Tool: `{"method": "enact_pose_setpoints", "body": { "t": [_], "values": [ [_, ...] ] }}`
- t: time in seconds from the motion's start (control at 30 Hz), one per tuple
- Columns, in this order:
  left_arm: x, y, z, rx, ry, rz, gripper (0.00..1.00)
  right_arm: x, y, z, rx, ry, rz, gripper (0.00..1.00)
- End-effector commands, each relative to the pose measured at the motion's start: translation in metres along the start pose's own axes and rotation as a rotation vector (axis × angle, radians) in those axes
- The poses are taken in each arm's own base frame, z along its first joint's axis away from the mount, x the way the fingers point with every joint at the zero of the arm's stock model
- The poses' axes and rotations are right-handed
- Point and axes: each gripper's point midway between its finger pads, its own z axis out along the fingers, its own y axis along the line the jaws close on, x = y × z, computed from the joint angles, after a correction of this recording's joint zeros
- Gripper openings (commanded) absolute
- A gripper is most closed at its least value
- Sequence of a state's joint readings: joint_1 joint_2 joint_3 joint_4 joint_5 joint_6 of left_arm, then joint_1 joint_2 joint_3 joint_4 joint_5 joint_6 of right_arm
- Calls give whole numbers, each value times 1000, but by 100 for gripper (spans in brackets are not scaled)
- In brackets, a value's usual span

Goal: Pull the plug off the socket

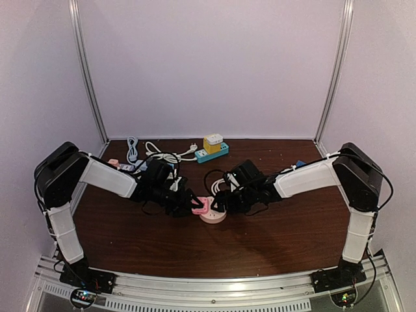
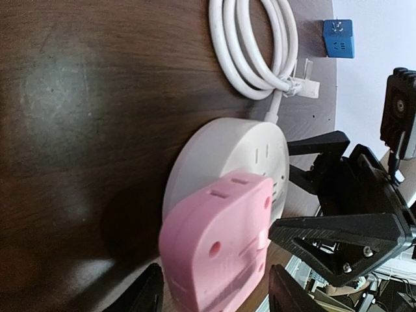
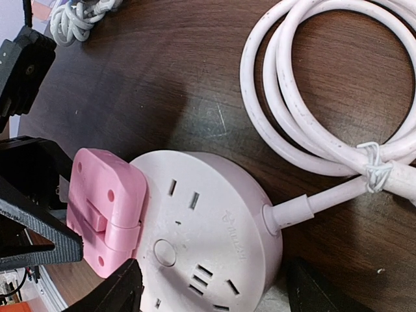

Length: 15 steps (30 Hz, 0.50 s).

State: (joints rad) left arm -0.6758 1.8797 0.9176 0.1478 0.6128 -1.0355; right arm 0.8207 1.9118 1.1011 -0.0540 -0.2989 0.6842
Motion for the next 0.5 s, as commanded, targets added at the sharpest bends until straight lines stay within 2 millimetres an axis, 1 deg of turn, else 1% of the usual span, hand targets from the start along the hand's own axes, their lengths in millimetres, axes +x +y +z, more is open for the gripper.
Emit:
{"method": "enact_pose_setpoints", "body": {
  "t": [0.0, 0.17, 0.27, 0.47],
  "values": [
    [-12, -17, 2, 68, -50, 11, 55, 9, -13, 5, 51, 19, 16, 78],
    [-14, -24, 0, 89, -60, 15, 45, 9, -18, 8, 77, 22, 19, 77],
    [-15, -23, 0, 84, -63, 14, 38, 10, -24, 9, 102, 22, 16, 77],
    [-16, -24, 0, 80, -63, 22, 24, 12, -26, 10, 119, 31, 0, 77]
  ]
}}
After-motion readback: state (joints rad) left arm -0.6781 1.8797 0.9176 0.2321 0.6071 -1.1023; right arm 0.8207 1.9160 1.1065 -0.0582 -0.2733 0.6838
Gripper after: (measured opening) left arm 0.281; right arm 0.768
